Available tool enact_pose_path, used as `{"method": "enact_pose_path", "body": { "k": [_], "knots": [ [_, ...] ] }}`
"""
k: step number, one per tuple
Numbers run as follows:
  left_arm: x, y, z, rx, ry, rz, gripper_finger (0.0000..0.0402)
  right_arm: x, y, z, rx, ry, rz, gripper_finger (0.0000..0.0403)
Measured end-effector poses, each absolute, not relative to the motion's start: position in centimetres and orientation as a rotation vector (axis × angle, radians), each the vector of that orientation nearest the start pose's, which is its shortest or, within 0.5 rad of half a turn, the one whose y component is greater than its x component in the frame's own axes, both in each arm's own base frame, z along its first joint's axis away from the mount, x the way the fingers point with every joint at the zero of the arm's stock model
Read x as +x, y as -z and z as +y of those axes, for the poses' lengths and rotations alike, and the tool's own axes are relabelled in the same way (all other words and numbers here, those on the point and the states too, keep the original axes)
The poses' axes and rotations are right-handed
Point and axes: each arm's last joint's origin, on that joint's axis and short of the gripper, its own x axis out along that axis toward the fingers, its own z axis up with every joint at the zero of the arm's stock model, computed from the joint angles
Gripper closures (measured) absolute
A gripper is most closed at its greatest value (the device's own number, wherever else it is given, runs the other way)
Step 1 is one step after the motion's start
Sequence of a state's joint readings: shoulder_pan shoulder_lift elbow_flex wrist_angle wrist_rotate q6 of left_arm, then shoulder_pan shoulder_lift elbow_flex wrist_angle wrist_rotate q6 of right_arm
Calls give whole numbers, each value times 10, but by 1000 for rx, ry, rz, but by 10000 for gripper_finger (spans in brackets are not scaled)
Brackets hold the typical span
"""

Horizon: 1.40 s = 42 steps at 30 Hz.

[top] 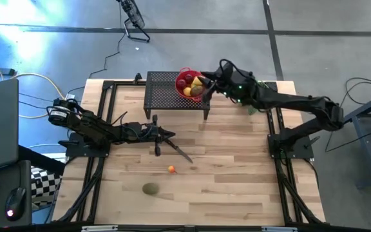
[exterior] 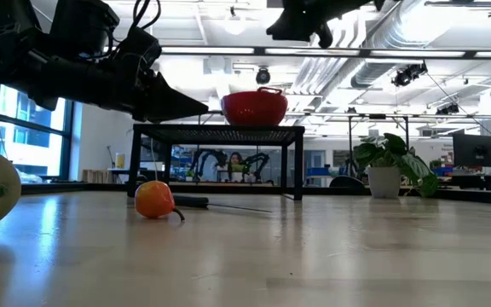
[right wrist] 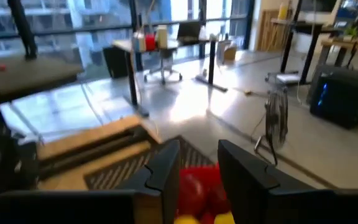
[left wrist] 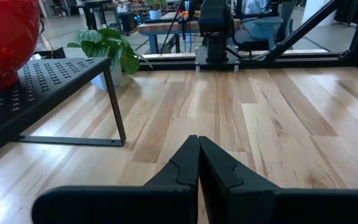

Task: Pick & Place Fruit
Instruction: Put the pear into the colander on the shelf

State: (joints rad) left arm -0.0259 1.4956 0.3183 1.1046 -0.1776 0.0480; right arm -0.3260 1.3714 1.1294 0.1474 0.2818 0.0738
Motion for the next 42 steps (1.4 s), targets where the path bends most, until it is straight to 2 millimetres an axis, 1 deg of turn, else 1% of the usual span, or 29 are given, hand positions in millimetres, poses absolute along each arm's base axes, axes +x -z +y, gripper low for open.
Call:
{"method": "enact_pose_path", "body": {
  "k": [4, 10, 42],
  "knots": [
    [246, -156, -1, 55, -150, 77, 402, 295, -350, -97, 80, 579, 130, 300],
    [246, -156, -1, 55, -150, 78, 402, 300, -345, -92, 78, 558, 163, 300],
    [246, -156, -1, 53, -150, 80, 402, 301, -343, -91, 78, 555, 171, 299]
  ]
}}
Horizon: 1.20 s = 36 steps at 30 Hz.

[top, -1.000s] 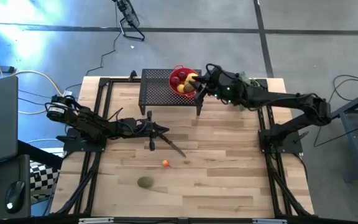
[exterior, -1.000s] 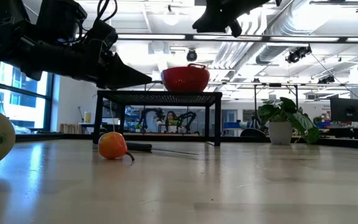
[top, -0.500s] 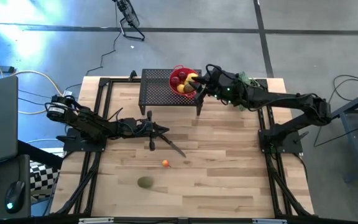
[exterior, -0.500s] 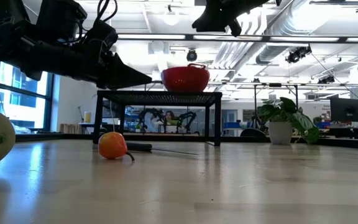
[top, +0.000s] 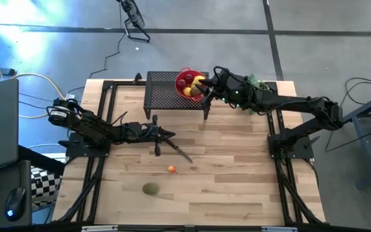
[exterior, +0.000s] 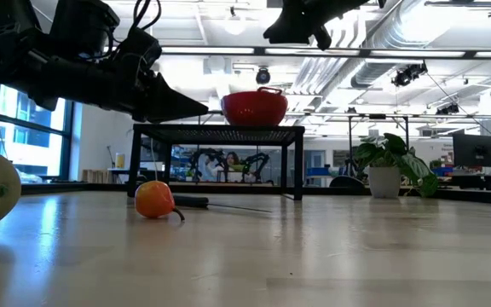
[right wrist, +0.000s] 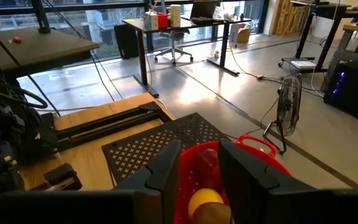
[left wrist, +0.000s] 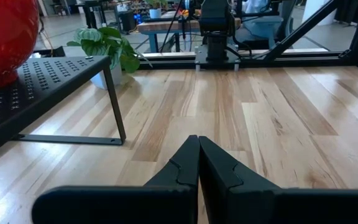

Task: Pick & Place Fruit
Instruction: Put the pear into the colander on the shelf

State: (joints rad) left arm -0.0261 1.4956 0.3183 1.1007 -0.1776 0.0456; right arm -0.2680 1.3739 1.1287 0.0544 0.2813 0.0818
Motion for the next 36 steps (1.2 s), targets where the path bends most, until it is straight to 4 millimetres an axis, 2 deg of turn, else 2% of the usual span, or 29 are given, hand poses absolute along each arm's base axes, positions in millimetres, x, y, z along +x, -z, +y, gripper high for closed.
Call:
{"method": "enact_pose_path", "body": {
  "k": [17, 21, 27, 33, 36],
  "knots": [
    [246, -156, -1, -26, -149, 77, 402, 302, -346, -91, 79, 554, 139, 299],
    [246, -156, -1, -26, -150, 77, 402, 301, -339, -87, 92, 566, 208, 299],
    [246, -156, -1, -24, -150, 77, 402, 302, -333, -70, 80, 565, 277, 300],
    [246, -156, -1, -23, -170, 76, 402, 308, -336, -48, 67, 496, 247, 300],
    [246, -156, -1, -23, -171, 77, 402, 309, -327, -39, 56, 469, 196, 300]
  ]
}}
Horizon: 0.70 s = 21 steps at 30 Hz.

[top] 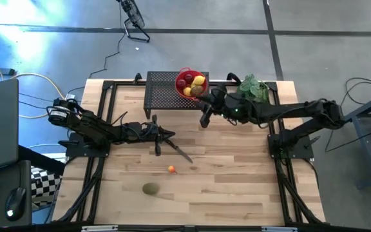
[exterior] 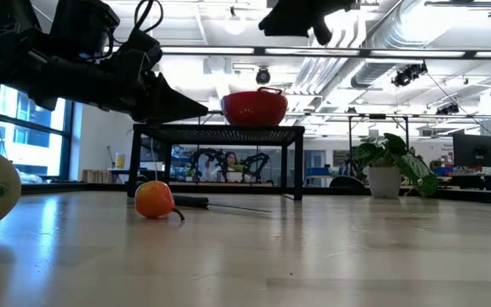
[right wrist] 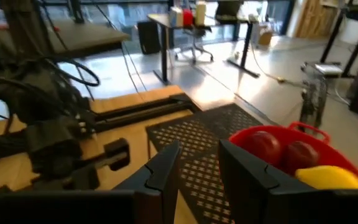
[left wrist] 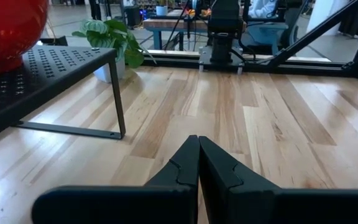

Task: Pick & Place Fruit
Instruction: Put the pear into the colander on the shelf

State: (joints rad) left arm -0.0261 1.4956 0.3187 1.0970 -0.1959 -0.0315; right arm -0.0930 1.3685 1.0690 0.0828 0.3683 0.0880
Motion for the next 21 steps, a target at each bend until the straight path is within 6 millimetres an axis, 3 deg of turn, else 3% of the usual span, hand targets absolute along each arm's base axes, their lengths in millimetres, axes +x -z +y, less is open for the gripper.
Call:
{"method": "enact_pose_path", "body": {
  "k": [5, 11, 17, 21],
  "knots": [
    [246, -156, -1, -23, -172, 76, 402, 302, -299, -33, 56, 442, 147, 300],
    [246, -157, -1, -23, -172, 69, 402, 275, -303, -30, 47, 434, 69, 300],
    [246, -157, -1, -27, -172, 66, 402, 232, -315, -27, 57, 426, -29, 300],
    [246, -157, -2, -28, -139, 68, 402, 207, -305, -23, 90, 360, -74, 300]
  ]
}}
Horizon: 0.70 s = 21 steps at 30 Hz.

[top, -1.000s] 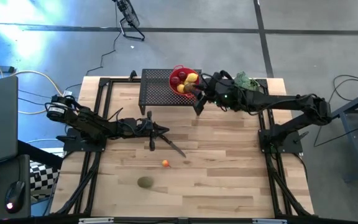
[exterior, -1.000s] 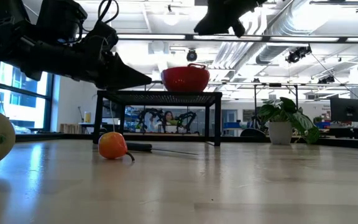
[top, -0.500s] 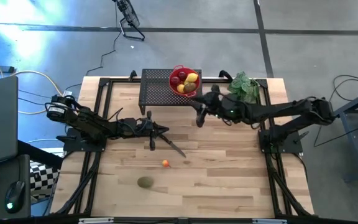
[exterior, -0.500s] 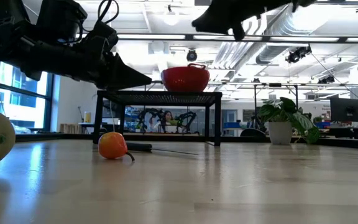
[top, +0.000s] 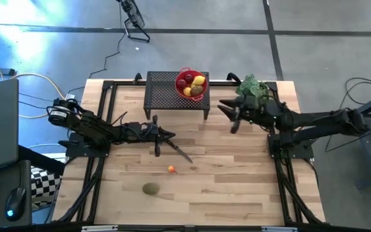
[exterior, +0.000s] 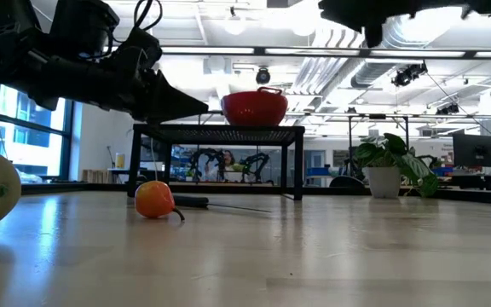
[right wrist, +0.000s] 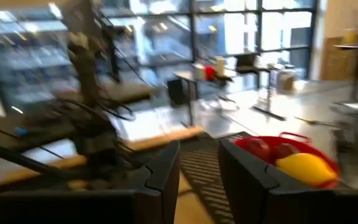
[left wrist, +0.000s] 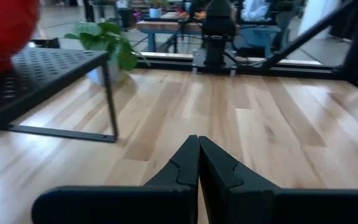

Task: Pick & Place Fruit
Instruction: Put the pear into the colander on the shelf

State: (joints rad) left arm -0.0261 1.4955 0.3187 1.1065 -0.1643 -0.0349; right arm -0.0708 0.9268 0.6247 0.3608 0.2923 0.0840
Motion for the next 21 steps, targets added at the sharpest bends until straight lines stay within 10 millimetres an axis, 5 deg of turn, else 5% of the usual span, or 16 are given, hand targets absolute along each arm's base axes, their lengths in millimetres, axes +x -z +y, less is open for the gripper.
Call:
{"method": "enact_pose_path", "body": {
  "k": [14, 21],
  "knots": [
    [261, -170, -5, -59, -33, 51, 402, 164, -244, 0, 164, 208, -297, 300],
    [289, -179, -7, -26, -12, 321, 402, 163, -238, 2, 181, 235, -283, 300]
  ]
}}
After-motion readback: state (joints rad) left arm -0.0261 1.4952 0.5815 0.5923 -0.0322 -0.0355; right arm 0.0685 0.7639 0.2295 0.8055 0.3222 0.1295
